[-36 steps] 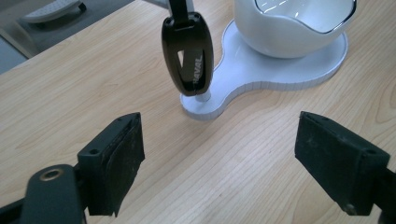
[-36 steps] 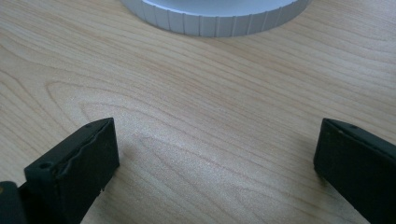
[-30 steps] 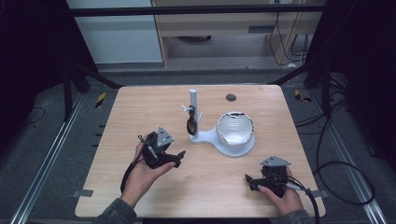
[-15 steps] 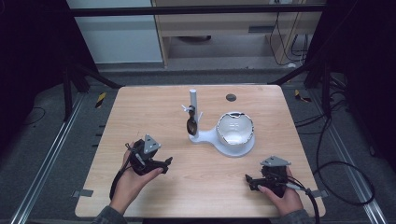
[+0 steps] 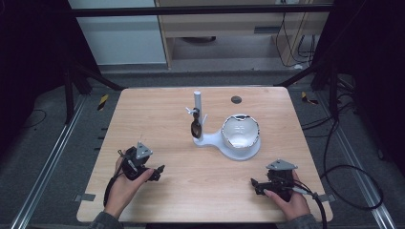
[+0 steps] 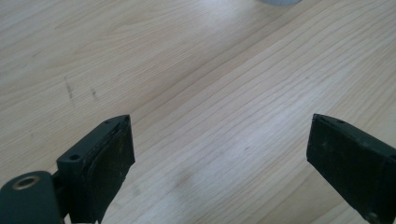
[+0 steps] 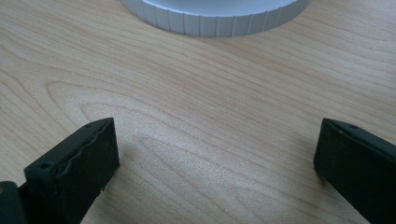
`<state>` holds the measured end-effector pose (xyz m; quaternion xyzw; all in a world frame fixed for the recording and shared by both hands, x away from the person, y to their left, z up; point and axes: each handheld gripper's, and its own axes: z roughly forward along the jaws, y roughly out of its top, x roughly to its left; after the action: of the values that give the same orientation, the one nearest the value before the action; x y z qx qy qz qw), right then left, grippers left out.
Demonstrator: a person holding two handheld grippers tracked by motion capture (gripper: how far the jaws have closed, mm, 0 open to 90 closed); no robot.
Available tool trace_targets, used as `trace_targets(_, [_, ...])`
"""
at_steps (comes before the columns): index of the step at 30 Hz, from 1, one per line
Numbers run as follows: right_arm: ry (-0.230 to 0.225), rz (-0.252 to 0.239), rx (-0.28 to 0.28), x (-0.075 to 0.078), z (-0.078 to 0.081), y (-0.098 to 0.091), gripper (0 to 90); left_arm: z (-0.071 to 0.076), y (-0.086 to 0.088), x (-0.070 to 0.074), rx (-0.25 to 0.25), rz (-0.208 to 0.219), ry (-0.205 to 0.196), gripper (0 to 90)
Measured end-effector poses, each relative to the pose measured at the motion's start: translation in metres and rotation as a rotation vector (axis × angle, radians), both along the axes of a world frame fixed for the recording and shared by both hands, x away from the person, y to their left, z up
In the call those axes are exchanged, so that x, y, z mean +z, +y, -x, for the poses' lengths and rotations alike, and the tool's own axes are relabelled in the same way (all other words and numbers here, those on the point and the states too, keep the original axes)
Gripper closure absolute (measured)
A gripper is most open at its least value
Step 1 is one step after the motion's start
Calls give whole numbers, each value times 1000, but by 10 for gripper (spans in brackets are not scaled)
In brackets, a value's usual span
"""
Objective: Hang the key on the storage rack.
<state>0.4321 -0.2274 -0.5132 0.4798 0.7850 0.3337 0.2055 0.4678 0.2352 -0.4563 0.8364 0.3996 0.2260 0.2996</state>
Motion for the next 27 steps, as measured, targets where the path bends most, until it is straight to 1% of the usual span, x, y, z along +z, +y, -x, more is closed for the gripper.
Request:
trace_targets(2, [0,0,0,0,0,0,4,-1,7,-3,8,6,5,58])
trace_targets(5, [0,0,0,0,0,0,4,0,19,-9,37,6,19,56])
trace_targets(8, [0,0,0,0,0,0,4,0,24,-11,47,6,23,52])
trace_targets(10, [0,0,0,0,0,0,4,1,30,-13,57,3,35,53])
trace_targets(14, [0,0,0,0,0,0,4,0,35,-17,65,-4,31,50])
trace_targets(15, [0,0,0,0,0,0,4,-1,39,-19,74,-10,38,50])
trace_targets(16, [0,0,0,0,0,0,4,-1,39,-19,74,-10,38,50])
trace_targets(17, [0,0,0,0,0,0,4,-2,44,-22,88,-4,46,50])
trace_targets(20, [0,0,0,0,0,0,4,-3,47,-25,98,-1,50,50])
trace_targets(27, [0,0,0,0,0,0,4,-5,55,-32,121,23,62,50])
